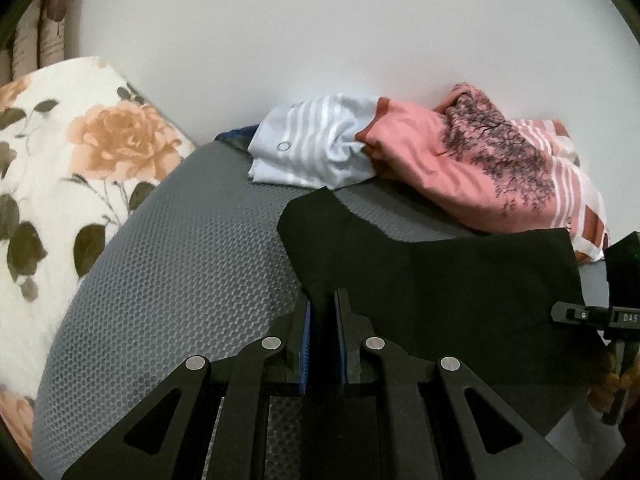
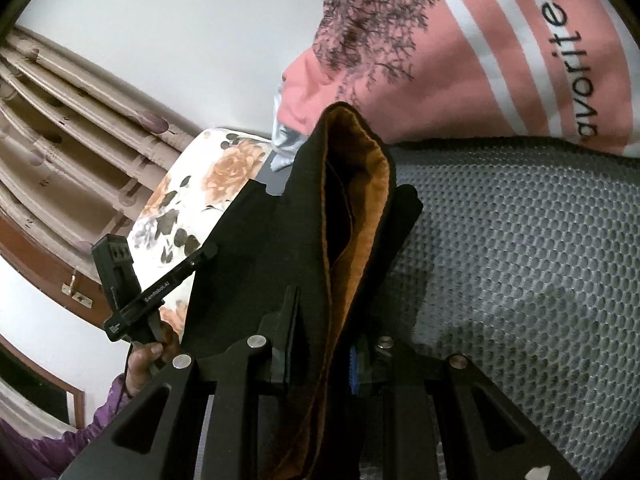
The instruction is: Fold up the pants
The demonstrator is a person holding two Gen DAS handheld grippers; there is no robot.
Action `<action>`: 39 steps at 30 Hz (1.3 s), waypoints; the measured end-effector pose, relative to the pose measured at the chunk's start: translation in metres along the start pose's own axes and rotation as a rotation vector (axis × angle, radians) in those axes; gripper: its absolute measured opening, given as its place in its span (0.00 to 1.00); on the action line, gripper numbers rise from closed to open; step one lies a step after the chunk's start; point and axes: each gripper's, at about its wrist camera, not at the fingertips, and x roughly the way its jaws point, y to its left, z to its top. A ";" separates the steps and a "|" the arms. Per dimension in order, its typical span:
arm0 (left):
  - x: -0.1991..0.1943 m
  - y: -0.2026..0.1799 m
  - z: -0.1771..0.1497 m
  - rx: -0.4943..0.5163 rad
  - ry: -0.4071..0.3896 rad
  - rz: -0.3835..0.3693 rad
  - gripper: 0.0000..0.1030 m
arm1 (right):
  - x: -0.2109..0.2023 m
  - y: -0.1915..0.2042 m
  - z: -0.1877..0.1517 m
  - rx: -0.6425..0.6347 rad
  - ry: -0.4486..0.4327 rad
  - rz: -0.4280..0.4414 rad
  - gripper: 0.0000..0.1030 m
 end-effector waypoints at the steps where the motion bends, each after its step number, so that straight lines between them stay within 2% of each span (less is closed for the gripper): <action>1: 0.003 0.002 -0.002 -0.002 0.006 0.009 0.11 | 0.001 -0.001 0.000 -0.004 0.001 -0.006 0.18; 5: 0.012 0.004 -0.007 -0.005 0.012 0.046 0.20 | 0.005 -0.007 -0.003 0.000 0.001 -0.029 0.24; 7: 0.015 0.004 -0.009 -0.006 0.014 0.076 0.30 | 0.005 -0.011 -0.005 0.013 -0.004 -0.037 0.27; 9: 0.016 0.004 -0.012 -0.012 0.008 0.100 0.36 | 0.005 -0.011 -0.005 0.009 -0.011 -0.056 0.33; 11: 0.015 0.006 -0.013 -0.021 0.004 0.108 0.42 | 0.003 -0.007 -0.007 -0.019 -0.022 -0.095 0.35; 12: 0.015 0.007 -0.012 -0.027 0.002 0.117 0.51 | 0.003 -0.003 -0.008 -0.040 -0.032 -0.119 0.36; 13: 0.015 0.008 -0.013 -0.033 -0.002 0.128 0.56 | 0.005 0.000 -0.008 -0.052 -0.037 -0.137 0.37; 17: 0.012 0.008 -0.014 -0.035 -0.016 0.144 0.58 | 0.005 0.014 -0.013 -0.117 -0.087 -0.241 0.41; 20: 0.012 0.006 -0.014 -0.030 -0.019 0.167 0.65 | 0.006 0.029 -0.019 -0.183 -0.137 -0.336 0.44; 24: 0.007 0.007 -0.015 -0.036 -0.040 0.178 0.72 | 0.004 0.036 -0.021 -0.218 -0.178 -0.421 0.52; 27: 0.007 0.007 -0.015 -0.042 -0.044 0.194 0.73 | -0.005 0.031 -0.021 -0.192 -0.225 -0.446 0.57; 31: -0.002 0.003 -0.017 -0.027 -0.085 0.227 0.76 | -0.009 0.036 -0.024 -0.204 -0.254 -0.503 0.59; 33: -0.008 0.000 -0.018 -0.015 -0.101 0.252 0.78 | -0.015 0.042 -0.028 -0.211 -0.297 -0.546 0.59; 36: -0.020 -0.006 -0.021 -0.011 -0.123 0.275 0.80 | -0.021 0.054 -0.040 -0.197 -0.319 -0.532 0.59; 38: -0.029 -0.011 -0.023 -0.017 -0.126 0.269 0.88 | -0.021 0.068 -0.047 -0.221 -0.318 -0.526 0.60; 39: -0.035 -0.014 -0.024 -0.015 -0.132 0.275 0.91 | -0.021 0.076 -0.051 -0.237 -0.315 -0.520 0.65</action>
